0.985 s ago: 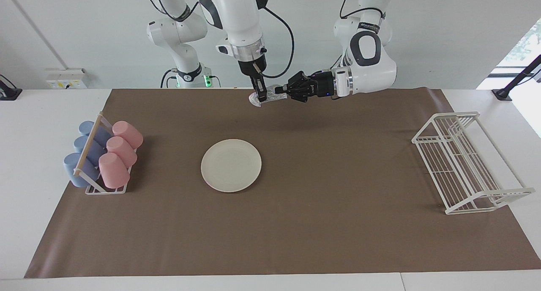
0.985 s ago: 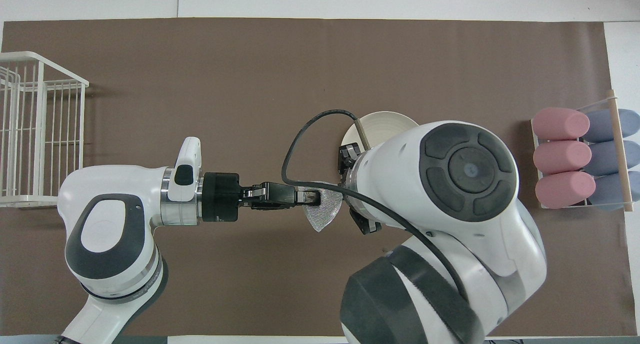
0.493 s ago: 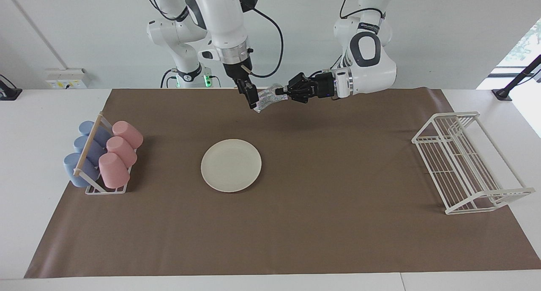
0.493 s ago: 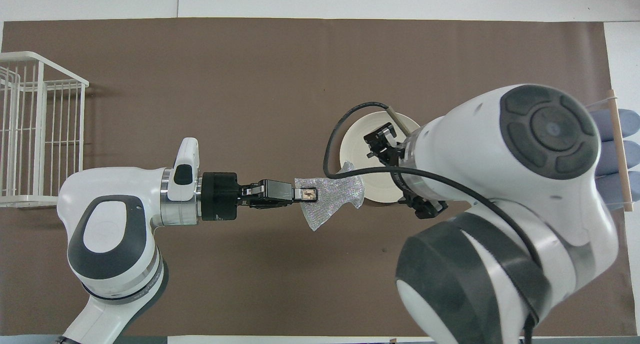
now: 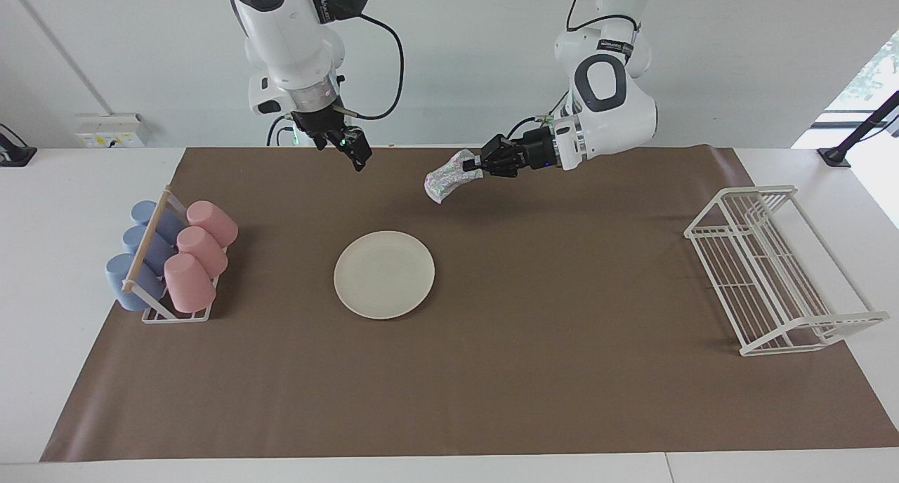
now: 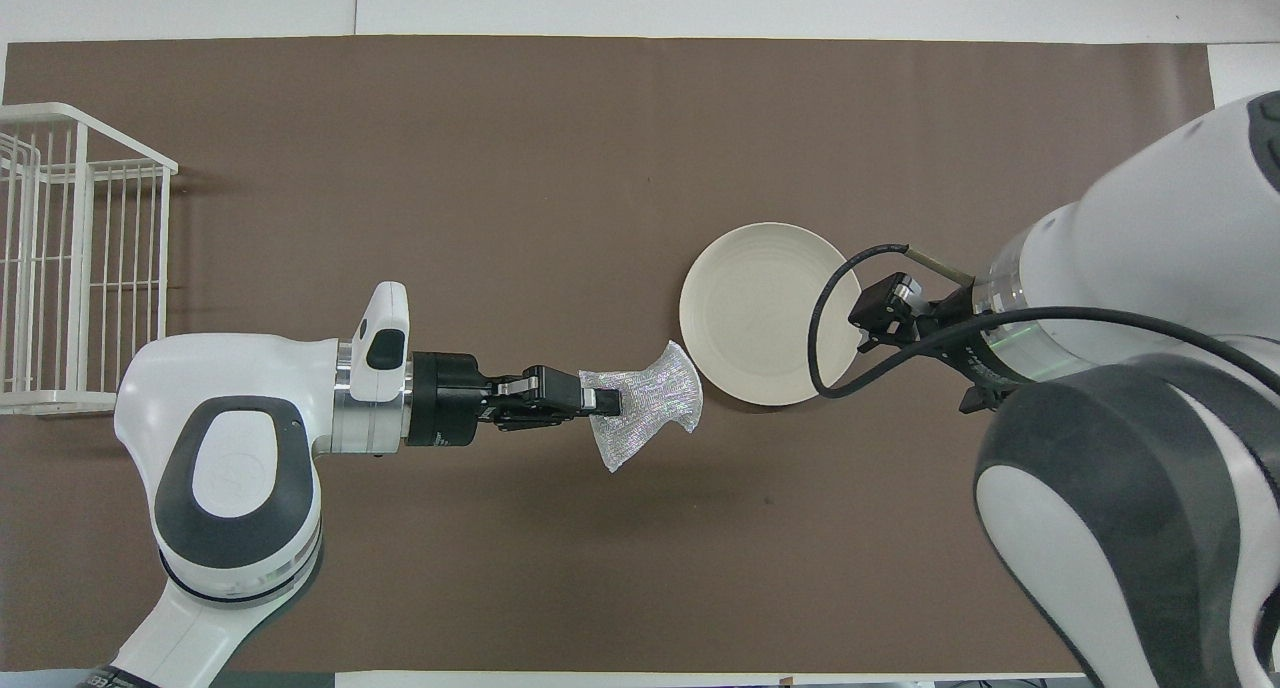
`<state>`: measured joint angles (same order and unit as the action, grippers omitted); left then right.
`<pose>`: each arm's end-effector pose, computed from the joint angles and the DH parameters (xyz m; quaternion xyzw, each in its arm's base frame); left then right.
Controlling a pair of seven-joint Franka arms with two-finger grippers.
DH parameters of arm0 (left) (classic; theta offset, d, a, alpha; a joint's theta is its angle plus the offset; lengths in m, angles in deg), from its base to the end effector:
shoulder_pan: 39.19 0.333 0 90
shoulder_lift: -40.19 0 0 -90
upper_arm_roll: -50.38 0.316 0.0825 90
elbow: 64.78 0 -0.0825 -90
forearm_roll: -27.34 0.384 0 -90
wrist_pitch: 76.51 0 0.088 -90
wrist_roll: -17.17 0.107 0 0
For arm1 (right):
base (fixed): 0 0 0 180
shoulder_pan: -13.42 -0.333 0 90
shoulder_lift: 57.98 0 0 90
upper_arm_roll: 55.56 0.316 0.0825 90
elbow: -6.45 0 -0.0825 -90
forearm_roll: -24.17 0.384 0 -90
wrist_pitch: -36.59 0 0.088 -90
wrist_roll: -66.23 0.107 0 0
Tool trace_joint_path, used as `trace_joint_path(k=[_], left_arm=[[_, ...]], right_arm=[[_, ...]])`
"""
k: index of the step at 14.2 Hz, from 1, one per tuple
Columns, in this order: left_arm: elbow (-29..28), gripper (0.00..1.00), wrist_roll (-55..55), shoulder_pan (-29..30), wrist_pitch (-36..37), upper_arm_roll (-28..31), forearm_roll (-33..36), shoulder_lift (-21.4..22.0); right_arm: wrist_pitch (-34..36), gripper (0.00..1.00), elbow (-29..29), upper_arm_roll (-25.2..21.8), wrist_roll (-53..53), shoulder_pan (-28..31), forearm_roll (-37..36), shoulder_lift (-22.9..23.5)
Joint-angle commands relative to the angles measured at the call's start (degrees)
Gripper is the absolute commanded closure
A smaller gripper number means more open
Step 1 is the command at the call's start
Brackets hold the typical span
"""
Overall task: Wipe plate with sponge
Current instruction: 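Lower the plate onto the table and withdraw the right gripper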
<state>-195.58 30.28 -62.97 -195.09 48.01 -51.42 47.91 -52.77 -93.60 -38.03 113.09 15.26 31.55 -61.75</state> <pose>0.4336 -0.2700 0.4378 0.8382 0.0465 -0.0908 0.5358 0.5030 0.1603 0.5759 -0.9588 0.2718 0.0810 0.0145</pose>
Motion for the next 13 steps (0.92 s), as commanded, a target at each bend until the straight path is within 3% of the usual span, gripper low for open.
trace_joint_path(k=[1, 3, 5, 7, 10, 13], left_arm=[[0.7, 1.00, -7.5, -0.7, -1.3, 0.5, 7.6, 1.5], [2.6, 1.00, -13.2, -0.7, -1.1, 0.5, 15.4, 1.4], [3.8, 1.00, -18.2, -1.0, -0.5, 0.5, 21.3, 1.4], [5.5, 1.00, -24.3, -1.3, -0.3, 0.4, 27.7, 1.2], [11.1, 1.00, -33.2, -0.9, 6.2, 0.5, 39.6, -0.6], [13.8, 1.00, -38.8, -1.3, 9.7, 0.4, 52.1, -1.6]], right_arm=[[-1.1, 0.00, -1.6, 0.7, -9.9, 2.9, -0.7, -1.1], [-2.9, 0.00, -1.6, -0.2, -18.2, 4.1, -0.6, -0.6], [-5.8, 0.00, -1.6, -6.3, -32.1, 2.1, -0.7, -0.4], [-5.1, 0.00, -1.5, -10.1, -38.9, 1.1, -2.3, 0.3], [-1.8, 0.00, 4.3, -21.6, -45.7, -8.2, -8.4, 3.3], [-0.5, 0.00, 4.4, -21.8, -47.3, -6.6, -7.5, 3.7]])
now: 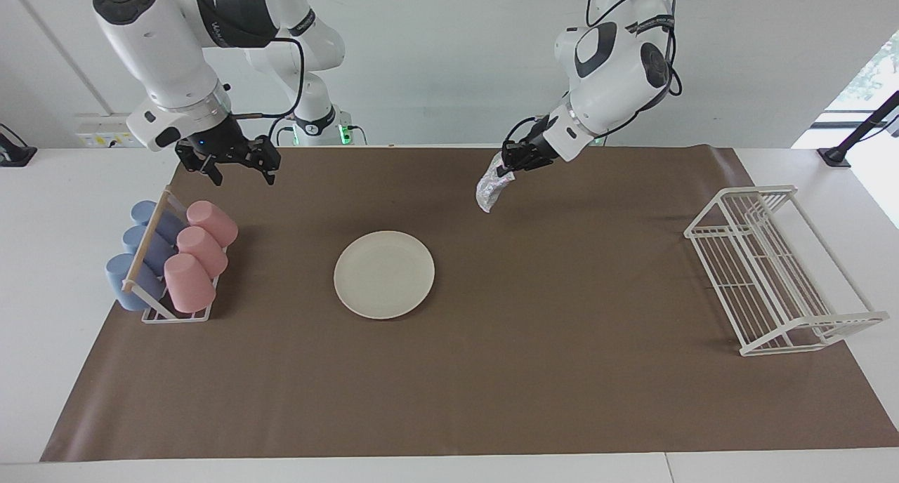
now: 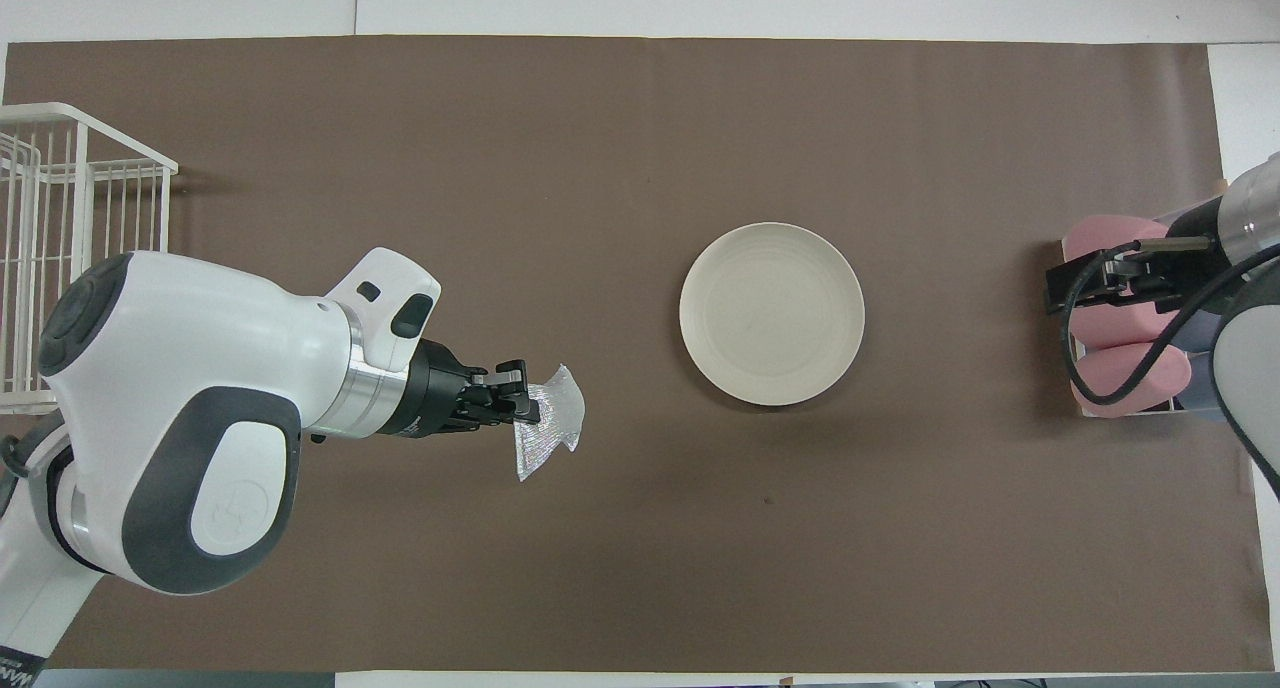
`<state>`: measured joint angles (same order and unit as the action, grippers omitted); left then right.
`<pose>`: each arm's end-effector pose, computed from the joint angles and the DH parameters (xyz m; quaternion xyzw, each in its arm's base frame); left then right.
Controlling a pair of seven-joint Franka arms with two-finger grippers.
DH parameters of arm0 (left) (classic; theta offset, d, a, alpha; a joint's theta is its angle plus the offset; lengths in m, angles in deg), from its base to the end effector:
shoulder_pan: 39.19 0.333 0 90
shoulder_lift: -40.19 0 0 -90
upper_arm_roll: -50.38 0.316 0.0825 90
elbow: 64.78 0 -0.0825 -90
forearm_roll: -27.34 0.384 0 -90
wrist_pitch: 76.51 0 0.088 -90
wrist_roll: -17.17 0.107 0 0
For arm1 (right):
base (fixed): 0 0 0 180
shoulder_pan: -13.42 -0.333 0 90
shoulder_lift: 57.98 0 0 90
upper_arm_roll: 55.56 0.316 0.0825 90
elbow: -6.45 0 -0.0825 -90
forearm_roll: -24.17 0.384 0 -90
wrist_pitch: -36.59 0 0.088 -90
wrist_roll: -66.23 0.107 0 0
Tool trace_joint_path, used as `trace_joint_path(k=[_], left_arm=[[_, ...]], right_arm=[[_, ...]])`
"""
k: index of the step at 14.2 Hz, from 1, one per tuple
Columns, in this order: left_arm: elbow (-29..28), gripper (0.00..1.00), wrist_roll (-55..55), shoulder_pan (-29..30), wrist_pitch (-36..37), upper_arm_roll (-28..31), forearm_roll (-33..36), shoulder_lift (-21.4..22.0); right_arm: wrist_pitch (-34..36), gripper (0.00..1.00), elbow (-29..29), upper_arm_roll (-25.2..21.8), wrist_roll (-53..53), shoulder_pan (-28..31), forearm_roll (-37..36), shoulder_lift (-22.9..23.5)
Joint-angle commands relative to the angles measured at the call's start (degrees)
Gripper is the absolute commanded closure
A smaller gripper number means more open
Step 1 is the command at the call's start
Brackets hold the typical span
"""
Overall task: Wipe plate with sponge
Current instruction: 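Carry the scrubber back to the white rack with the left gripper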
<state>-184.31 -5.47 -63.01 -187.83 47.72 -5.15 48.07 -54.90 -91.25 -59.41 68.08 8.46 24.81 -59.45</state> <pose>0.4463 -0.2638 0.4944 0.9638 0.0704 -0.1092 0.2330 0.5438 0.0113 0.5774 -0.9991 0.0068 0.0415 0.0054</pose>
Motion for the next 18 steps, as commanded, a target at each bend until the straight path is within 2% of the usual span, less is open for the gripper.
trace_joint_path(k=[1, 3, 6, 11, 18], left_arm=[[2.6, 1.00, -3.2, -1.2, 3.6, 0.7, 7.8, -1.7], [3.8, 1.00, -5.6, -1.3, 5.8, 0.6, 13.6, -1.8], [6.1, 1.00, -9.6, -2.3, 11.1, -0.1, 21.5, -2.2], [15.2, 1.00, -13.5, -4.7, 26.5, -0.1, 36.5, -7.3], [18.2, 1.00, -13.5, -6.3, 38.8, -0.1, 56.3, -10.9]], right_arm=[[1.6, 0.00, 2.7, -0.6, -2.6, 0.3, -0.6, 1.9], [1.7, 0.00, 5.1, -0.8, -3.5, 0.3, -0.7, 3.3], [2.0, 0.00, 5.2, -3.1, -4.8, 0.4, -0.2, 3.3], [0.6, 0.00, 5.7, -4.0, -5.0, 0.6, 2.2, 3.6], [0.5, 0.00, 5.9, -3.9, -2.4, 0.4, 1.6, 2.8]])
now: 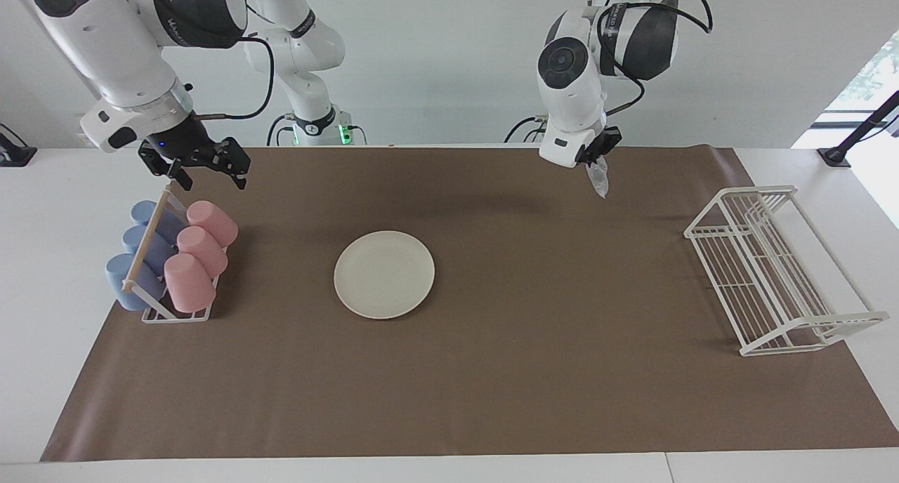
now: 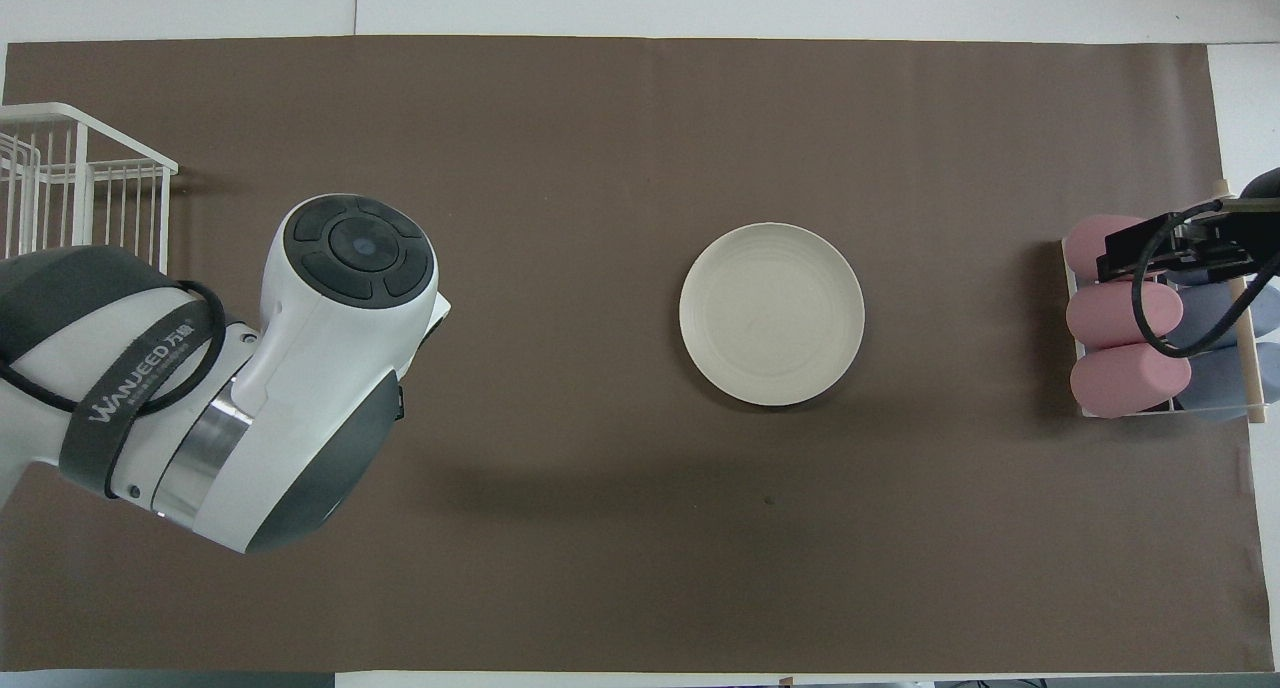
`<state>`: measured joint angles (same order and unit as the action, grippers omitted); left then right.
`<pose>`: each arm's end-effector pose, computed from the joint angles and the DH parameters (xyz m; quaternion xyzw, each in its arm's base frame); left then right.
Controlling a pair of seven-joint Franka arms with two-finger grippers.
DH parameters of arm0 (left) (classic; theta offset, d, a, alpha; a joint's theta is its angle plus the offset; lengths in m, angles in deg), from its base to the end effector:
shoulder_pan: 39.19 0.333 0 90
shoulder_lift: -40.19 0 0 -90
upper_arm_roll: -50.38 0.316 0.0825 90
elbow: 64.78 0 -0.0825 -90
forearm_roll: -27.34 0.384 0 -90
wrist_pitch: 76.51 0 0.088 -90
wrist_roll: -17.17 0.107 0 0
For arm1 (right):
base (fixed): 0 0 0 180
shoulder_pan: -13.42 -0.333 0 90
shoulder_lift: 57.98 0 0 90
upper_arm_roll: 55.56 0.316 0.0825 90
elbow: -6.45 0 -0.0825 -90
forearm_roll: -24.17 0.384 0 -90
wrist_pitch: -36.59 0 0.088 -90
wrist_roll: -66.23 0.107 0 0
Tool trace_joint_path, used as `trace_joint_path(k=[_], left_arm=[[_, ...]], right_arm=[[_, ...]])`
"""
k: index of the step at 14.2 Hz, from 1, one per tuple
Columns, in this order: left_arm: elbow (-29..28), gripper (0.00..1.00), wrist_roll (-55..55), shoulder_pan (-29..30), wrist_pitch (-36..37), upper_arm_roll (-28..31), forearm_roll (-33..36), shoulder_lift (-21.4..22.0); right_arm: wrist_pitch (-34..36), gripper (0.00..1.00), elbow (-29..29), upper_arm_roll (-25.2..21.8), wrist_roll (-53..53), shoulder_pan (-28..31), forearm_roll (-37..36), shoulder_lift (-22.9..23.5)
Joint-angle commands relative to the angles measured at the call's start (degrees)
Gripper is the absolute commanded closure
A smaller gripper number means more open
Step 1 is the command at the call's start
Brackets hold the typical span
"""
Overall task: Wipe plate with sponge
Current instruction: 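Carry the scrubber back to the white rack with the left gripper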
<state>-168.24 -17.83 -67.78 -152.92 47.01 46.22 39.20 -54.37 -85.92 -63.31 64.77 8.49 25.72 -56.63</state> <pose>0.4537 -0.2353 0.5023 -0.9569 -0.0240 0.1091 0.2682 0.5607 -0.0239 0.5934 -0.9996 0.0124 0.0235 0.0128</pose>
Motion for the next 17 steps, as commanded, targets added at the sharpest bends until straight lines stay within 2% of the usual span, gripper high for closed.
trace_joint_path(k=[1, 5, 11, 13, 15, 17], left_arm=[[2.1, 1.00, -1.1, -1.6, 4.6, 0.6, 7.6, -2.7], [2.0, 1.00, -1.0, -0.9, 6.3, 0.6, 18.6, -4.5], [2.0, 1.00, -0.5, 2.6, 3.7, 0.7, 34.0, -10.6], [3.0, 1.00, -0.2, 3.4, 3.5, 0.9, 40.1, -14.3], [7.1, 1.00, -0.1, 6.0, 2.9, 1.3, 43.4, -18.5], [8.1, 1.00, 1.0, 7.9, 0.0, 1.4, 47.6, -20.7]], right_arm=[[0.0, 0.00, 0.5, -0.1, 0.8, 0.4, 0.7, -0.1], [-0.2, 0.00, 0.6, -0.1, 0.5, 0.3, 0.2, -0.1], [-0.3, 0.00, 0.6, 0.0, 0.5, 0.1, -0.1, -0.2], [-0.5, 0.00, 0.6, 0.0, 0.6, -0.2, -0.1, -0.1], [-0.4, 0.00, 0.5, 0.0, 0.6, -0.2, -0.1, -0.2], [-0.4, 0.00, 0.6, 0.0, 0.6, -0.1, -0.5, -0.2]])
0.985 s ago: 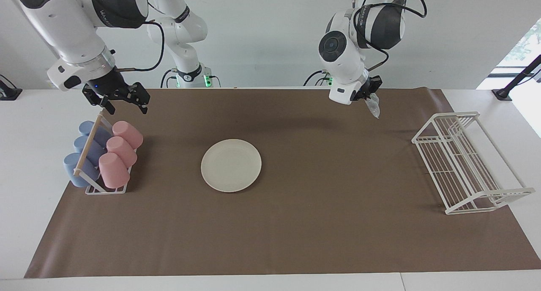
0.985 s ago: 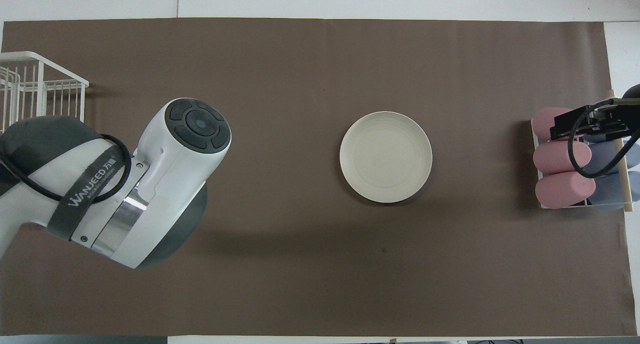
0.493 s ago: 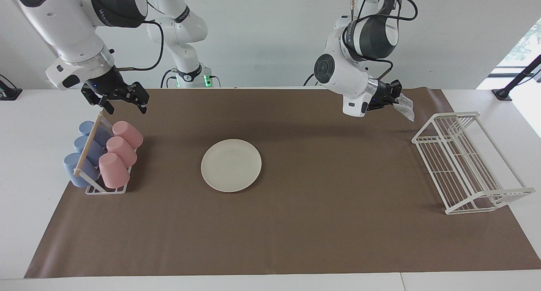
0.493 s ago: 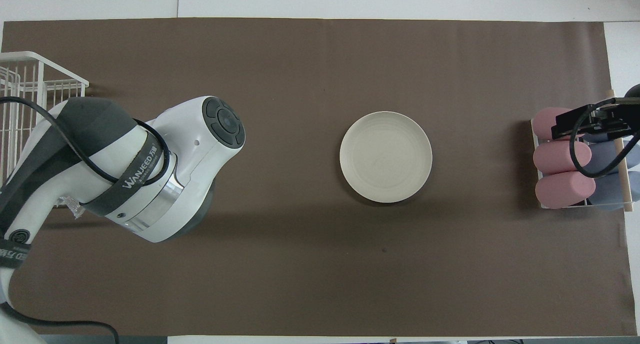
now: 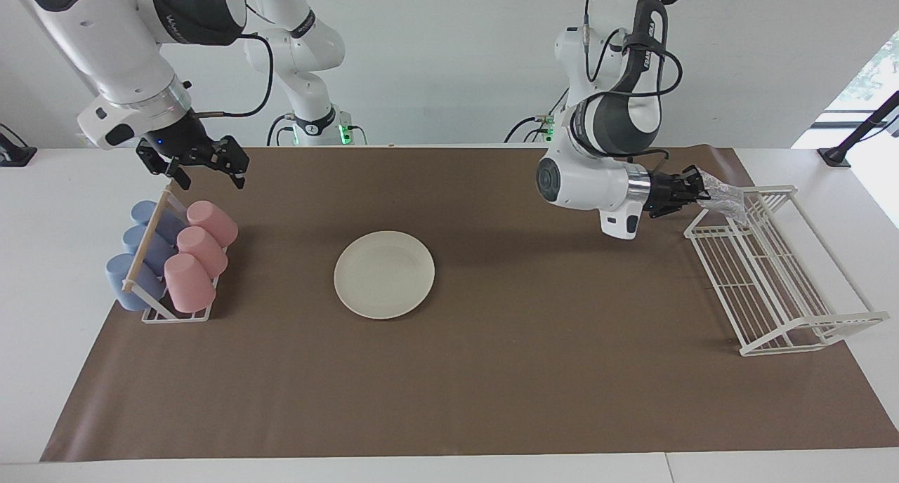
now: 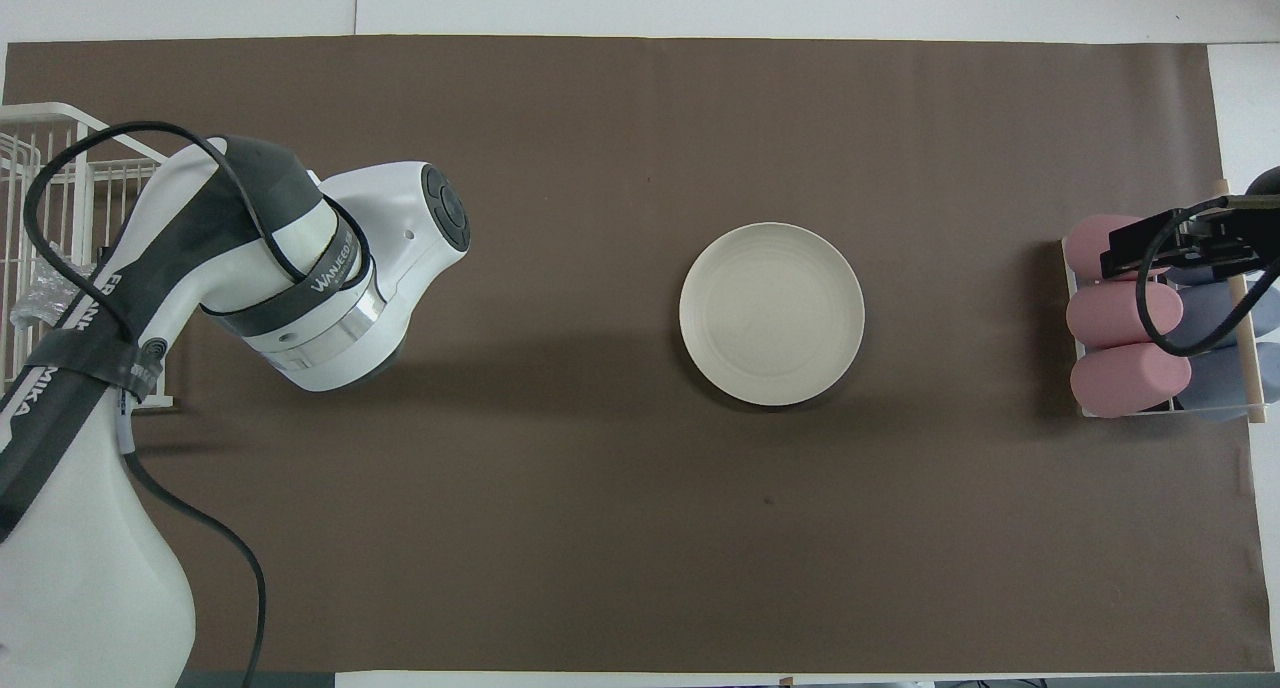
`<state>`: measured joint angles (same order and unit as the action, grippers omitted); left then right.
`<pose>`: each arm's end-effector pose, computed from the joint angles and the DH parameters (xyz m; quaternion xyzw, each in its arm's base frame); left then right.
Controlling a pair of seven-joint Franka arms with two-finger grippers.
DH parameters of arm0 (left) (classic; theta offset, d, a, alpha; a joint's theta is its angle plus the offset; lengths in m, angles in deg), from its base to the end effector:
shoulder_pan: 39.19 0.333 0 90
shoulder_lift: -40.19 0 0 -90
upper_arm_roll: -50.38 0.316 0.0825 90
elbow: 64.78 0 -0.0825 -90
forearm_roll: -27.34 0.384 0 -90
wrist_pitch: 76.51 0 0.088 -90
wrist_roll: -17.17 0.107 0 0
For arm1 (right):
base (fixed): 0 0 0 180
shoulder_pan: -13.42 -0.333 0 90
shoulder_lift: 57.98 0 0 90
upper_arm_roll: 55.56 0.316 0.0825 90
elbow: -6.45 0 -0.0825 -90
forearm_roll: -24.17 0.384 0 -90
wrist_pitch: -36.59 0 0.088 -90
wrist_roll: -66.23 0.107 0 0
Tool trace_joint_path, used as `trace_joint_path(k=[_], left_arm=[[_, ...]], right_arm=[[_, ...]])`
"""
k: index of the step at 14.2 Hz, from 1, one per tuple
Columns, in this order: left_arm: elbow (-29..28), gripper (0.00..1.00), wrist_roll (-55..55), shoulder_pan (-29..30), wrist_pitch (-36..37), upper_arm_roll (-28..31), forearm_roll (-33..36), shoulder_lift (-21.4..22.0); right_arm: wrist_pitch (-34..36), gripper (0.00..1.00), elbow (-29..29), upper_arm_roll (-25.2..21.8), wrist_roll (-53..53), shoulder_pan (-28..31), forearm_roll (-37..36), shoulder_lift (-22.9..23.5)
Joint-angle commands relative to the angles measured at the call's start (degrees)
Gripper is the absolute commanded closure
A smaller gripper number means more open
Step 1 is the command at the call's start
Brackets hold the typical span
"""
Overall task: Wipe plate with sponge
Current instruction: 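Carry the scrubber back to the white rack with the left gripper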
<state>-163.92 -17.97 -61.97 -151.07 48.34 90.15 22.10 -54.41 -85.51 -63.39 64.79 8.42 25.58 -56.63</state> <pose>0.5738 -0.1391 0.4271 -0.7996 -0.0175 0.0124 0.6001 0.5611 -0.0243 0.5968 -0.9997 0.0126 0.0196 0.0114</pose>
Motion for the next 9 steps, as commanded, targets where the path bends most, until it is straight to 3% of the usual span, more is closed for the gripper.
trace_joint_path(k=[1, 4, 9], left_arm=[[4.0, 1.00, 1.1, 3.8, -3.4, -0.1, 5.6, -4.9], [3.8, 1.00, 1.0, 7.9, -11.8, -0.1, 5.6, -5.6], [3.8, 1.00, 0.8, 9.9, -14.3, 0.0, 1.6, -5.7]], right_arm=[[-0.2, 0.00, 0.2, 0.2, 0.6, -0.1, 0.0, -0.1], [0.0, 0.00, 0.2, 0.3, 0.4, 0.3, 0.7, -0.3], [-0.2, 0.00, 0.0, 0.4, 1.1, -0.3, 0.4, -0.6]])
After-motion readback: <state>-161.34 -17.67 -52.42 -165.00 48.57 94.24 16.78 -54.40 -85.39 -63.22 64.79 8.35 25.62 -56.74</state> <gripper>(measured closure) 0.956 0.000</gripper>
